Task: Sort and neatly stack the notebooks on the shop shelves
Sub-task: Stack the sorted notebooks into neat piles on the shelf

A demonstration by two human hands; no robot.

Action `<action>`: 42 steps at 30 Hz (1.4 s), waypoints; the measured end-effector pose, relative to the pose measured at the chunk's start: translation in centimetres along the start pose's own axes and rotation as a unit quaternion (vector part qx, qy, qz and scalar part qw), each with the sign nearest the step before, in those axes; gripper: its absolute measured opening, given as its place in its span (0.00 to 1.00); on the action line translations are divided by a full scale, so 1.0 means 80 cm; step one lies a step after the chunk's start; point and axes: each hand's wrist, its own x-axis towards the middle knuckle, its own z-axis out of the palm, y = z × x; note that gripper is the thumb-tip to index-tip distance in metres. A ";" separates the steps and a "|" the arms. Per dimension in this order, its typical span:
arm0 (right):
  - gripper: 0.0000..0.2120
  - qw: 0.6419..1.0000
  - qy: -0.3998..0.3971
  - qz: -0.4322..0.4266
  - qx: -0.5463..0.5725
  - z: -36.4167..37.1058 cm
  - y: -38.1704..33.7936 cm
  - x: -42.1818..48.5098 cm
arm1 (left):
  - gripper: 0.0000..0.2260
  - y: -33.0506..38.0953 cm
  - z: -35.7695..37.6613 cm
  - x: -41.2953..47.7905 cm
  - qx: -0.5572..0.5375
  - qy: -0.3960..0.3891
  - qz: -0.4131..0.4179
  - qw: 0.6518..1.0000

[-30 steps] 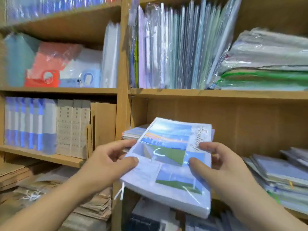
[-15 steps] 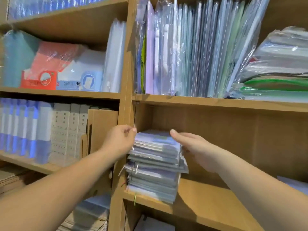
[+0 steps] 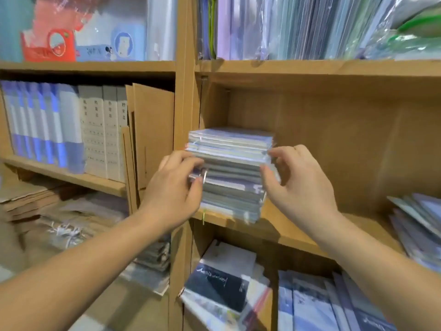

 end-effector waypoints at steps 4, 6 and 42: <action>0.12 0.985 -0.159 -0.059 0.007 0.029 -0.009 -0.100 | 0.10 0.002 0.059 -0.098 -0.083 -0.099 -0.047 0.991; 0.16 0.955 -0.293 -0.030 -0.022 0.060 -0.003 -0.137 | 0.10 -0.006 0.102 -0.139 -0.066 -0.197 -0.122 0.971; 0.20 0.793 -0.489 0.362 0.030 0.235 0.131 -0.297 | 0.10 -0.090 0.258 -0.267 -0.257 -0.390 -0.476 0.745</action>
